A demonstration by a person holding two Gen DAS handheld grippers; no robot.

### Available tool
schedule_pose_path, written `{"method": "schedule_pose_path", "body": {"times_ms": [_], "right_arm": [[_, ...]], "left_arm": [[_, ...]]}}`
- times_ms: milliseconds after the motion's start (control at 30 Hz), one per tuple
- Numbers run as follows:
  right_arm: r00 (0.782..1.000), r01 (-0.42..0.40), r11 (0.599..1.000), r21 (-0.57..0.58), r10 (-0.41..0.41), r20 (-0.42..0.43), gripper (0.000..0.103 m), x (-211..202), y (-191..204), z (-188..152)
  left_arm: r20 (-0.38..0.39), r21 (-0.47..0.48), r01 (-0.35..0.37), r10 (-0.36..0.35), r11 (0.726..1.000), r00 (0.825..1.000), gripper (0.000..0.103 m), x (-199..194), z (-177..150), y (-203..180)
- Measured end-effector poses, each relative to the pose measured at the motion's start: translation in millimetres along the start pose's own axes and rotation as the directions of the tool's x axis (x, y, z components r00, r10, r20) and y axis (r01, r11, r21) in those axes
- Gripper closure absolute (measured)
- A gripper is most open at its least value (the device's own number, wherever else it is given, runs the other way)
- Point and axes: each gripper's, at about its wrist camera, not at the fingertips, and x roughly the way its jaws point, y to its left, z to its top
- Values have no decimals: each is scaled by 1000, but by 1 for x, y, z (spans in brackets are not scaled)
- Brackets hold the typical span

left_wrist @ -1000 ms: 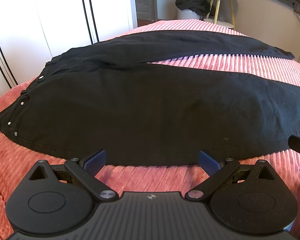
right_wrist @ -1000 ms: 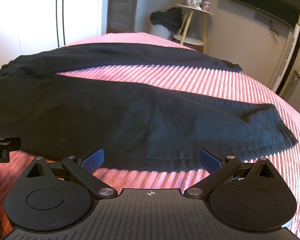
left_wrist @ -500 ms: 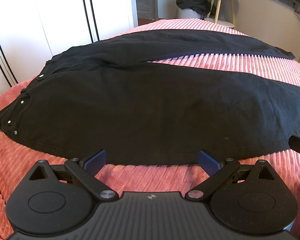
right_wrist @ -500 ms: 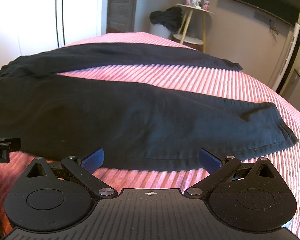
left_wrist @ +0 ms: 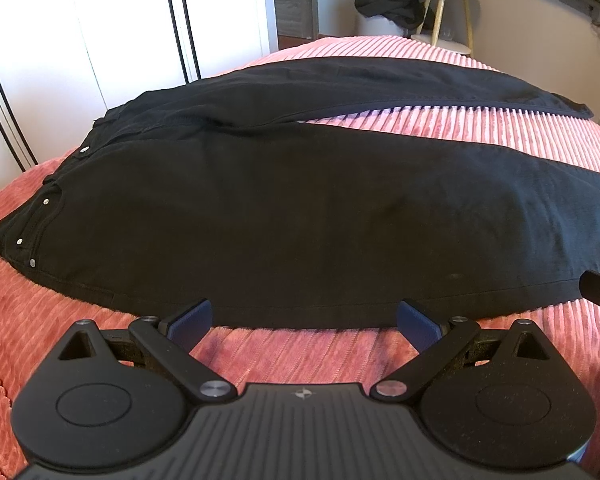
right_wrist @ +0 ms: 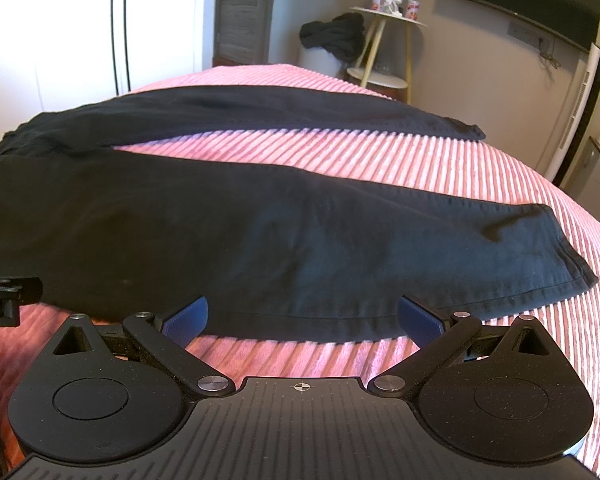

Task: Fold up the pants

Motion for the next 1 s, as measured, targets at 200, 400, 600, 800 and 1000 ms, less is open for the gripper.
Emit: {"method": "schedule_pose_path", "body": {"times_ms": [200,400,600,800,1000], "right_arm": [[1000,-5,1000,5,5,-1,0,1,0,0],[1000,-9,1000,10,9,-3,0,1,-1,0],[1000,-14,1000,15,14,-7,0,2,-2,1],[1000,-17,1000,18,17,0,0,1,-3,1],[1000,-21,999,26,21,-15,0,3,-3,2]], "left_arm": [[-6,0,-4,4,1000,1000,4,0,2,0],[-7,1,-5,5,1000,1000,4,0,2,0],[-8,0,-6,6,1000,1000,4,0,2,1],[-3,-4,0,0,1000,1000,4,-3,3,1],[-3,-9,8,-8,1000,1000,4,-3,4,1]]}}
